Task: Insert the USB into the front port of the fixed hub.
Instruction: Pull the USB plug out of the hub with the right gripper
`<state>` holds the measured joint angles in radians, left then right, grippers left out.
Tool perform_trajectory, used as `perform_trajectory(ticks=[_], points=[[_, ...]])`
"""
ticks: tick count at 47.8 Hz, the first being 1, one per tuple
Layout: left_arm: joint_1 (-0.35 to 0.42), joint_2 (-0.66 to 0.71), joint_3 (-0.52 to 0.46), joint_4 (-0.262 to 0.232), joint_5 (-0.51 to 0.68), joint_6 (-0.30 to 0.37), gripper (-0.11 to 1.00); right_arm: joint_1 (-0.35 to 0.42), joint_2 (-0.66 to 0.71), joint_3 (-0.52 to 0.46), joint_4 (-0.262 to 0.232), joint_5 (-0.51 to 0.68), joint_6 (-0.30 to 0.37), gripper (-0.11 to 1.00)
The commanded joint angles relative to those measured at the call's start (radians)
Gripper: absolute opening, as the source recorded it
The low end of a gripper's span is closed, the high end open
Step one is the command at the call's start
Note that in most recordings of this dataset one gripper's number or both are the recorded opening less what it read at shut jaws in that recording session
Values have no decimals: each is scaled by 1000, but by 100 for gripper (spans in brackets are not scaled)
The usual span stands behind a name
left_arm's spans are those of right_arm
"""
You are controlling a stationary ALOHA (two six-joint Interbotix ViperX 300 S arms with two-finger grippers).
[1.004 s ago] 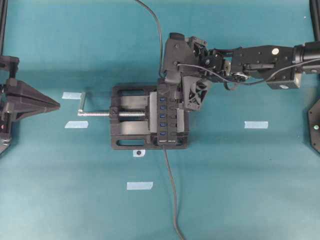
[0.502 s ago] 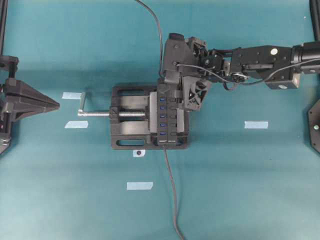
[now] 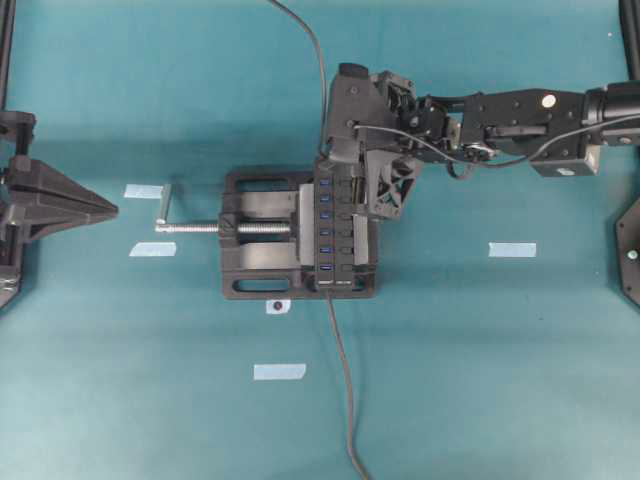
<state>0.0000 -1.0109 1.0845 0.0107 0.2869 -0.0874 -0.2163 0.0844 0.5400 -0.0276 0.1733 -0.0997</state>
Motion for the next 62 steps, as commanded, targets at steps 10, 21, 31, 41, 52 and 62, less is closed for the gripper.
perform_trajectory(ticks=[10,21,31,41,52,62], points=[[2,-9,-6,3,-6,-2,0,3,-20,-18,11,0,2,3],[3,-12,-6,3,-5,-2,0,6,-23,-18,11,8,2,3],[2,-12,-8,2,2,-2,0,11,-28,-26,11,9,2,3],[2,-14,-8,3,2,-2,0,11,-48,-43,11,12,2,3],[3,-12,-8,3,2,-2,0,14,-60,-64,11,81,0,3],[2,-12,-6,2,2,-2,0,18,-72,-72,11,95,3,3]])
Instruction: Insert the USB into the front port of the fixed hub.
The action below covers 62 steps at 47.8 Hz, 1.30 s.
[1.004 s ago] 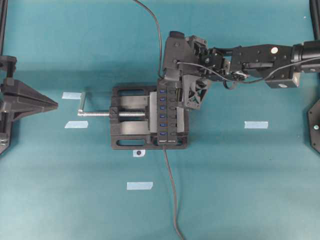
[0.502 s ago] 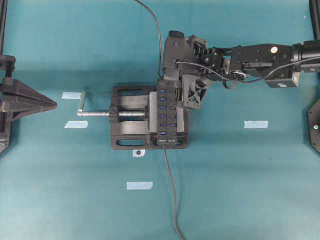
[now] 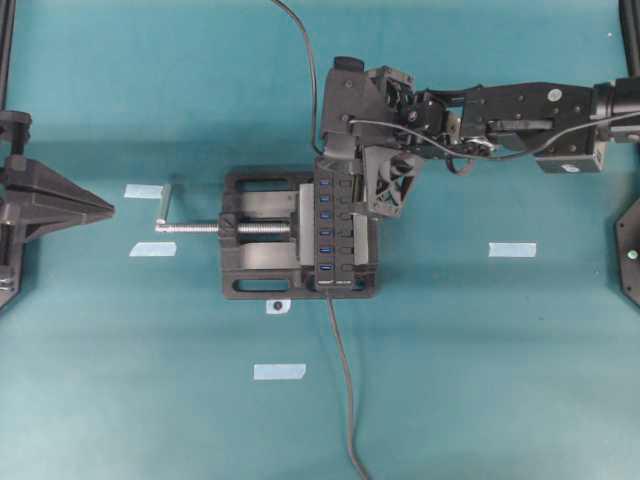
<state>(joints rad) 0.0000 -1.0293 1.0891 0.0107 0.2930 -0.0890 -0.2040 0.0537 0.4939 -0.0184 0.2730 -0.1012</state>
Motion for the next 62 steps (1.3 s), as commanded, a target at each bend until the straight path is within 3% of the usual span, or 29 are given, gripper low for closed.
perform_trajectory(ticks=[1,35,49,62], points=[[2,6,-12,3,-6,0,0,8,-43,-26,2,-5,5,3],[2,5,-8,3,-5,-2,0,49,-115,-31,49,67,12,3],[3,-20,-14,3,-5,-2,0,92,-144,-28,55,84,141,3],[2,-17,-9,2,-6,-3,0,140,-166,-26,54,86,172,3]])
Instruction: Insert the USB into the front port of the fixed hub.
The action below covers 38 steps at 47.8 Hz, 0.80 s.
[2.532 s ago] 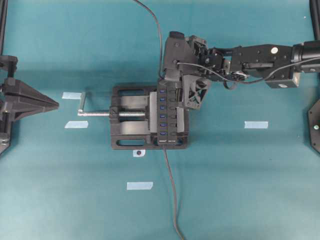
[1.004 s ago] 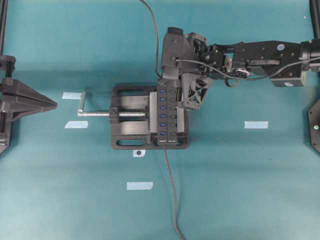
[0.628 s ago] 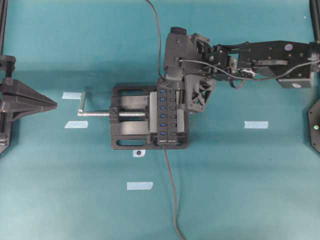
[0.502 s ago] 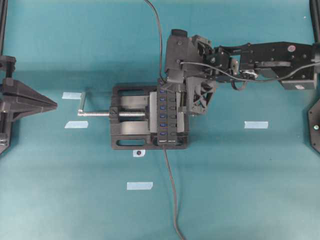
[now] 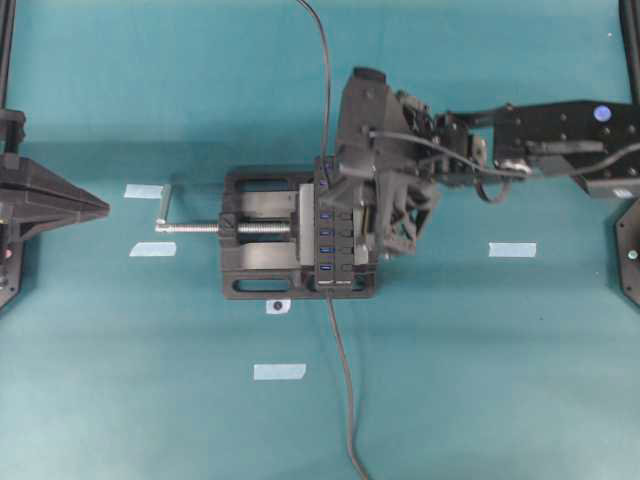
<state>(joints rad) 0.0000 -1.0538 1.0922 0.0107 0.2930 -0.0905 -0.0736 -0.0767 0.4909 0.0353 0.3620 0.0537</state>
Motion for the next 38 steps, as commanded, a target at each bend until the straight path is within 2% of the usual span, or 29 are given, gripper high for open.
perform_trajectory(ticks=[1,38], points=[[2,8,-11,3,-6,-2,0,11,-35,-21,0,-3,20,3],[2,5,-6,3,-6,-3,0,78,-8,12,-2,-17,120,3]])
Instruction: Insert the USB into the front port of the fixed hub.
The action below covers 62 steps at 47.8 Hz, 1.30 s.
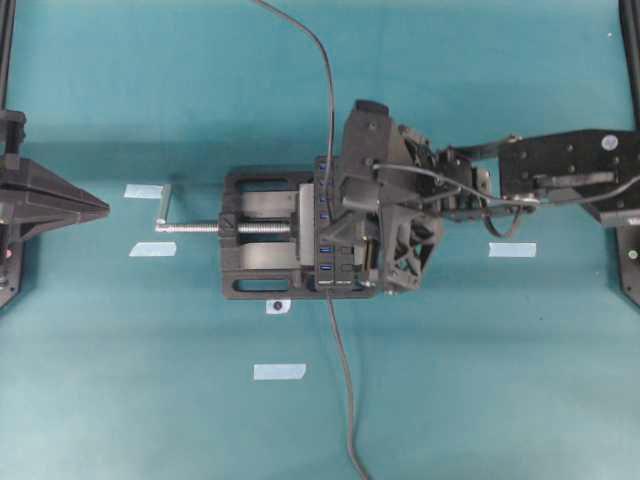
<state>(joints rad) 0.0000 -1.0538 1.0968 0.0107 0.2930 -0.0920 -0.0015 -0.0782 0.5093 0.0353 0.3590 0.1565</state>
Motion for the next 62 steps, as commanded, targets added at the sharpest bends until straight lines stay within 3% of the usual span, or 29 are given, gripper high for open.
perform_trajectory(ticks=[1,62], points=[[2,5,-11,3,-5,-2,0,6,-5,-6,-2,-17,17,3],[2,5,-6,2,-6,-5,0,32,86,-21,-2,-38,18,3]])
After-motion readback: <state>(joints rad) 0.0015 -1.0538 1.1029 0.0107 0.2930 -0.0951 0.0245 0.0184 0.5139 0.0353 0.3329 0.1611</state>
